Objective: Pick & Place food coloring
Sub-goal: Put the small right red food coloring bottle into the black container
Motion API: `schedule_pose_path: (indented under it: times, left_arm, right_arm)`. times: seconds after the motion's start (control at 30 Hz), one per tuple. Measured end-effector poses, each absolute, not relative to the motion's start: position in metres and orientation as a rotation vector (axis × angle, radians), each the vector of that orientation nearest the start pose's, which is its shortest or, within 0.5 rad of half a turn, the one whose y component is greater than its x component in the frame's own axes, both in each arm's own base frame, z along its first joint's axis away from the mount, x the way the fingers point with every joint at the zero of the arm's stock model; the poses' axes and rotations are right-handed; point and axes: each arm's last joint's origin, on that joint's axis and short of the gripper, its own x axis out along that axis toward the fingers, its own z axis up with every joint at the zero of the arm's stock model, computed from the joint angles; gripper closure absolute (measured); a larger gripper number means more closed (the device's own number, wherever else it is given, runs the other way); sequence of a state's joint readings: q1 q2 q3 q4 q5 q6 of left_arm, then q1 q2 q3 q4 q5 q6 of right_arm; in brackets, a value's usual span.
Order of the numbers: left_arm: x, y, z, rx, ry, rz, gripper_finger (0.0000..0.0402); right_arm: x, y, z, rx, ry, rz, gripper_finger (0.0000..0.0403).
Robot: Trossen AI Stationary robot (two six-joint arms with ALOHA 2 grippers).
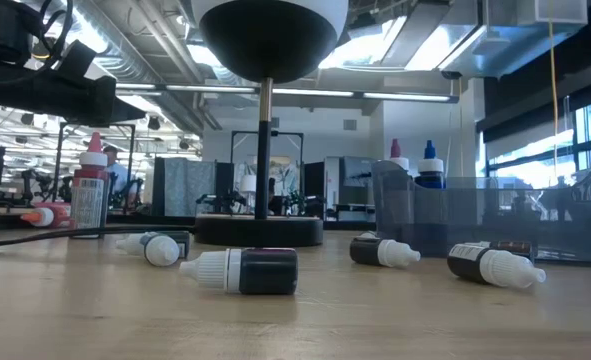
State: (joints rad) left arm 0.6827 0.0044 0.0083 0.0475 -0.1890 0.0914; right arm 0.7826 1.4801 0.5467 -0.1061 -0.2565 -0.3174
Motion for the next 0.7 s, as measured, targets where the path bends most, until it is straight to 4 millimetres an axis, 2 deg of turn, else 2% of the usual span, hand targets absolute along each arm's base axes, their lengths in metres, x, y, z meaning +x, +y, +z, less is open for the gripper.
schedule_pose_path:
  times: [0.2, 0.7]
  left_arm:
    - [0.0717, 0.0653, 0.1705, 0.099, -0.012, 0.873, 0.0393]
    - [0.0717, 0.0653, 0.1705, 0.098, -0.012, 0.873, 0.0392]
  right_arm:
    - [0.1666, 0.1758, 0.1147, -0.551, 0.909, 1.108, 0.0237]
    - [0.1682, 0.1778, 0.1153, -0.472, 0.921, 1.077, 0.0237]
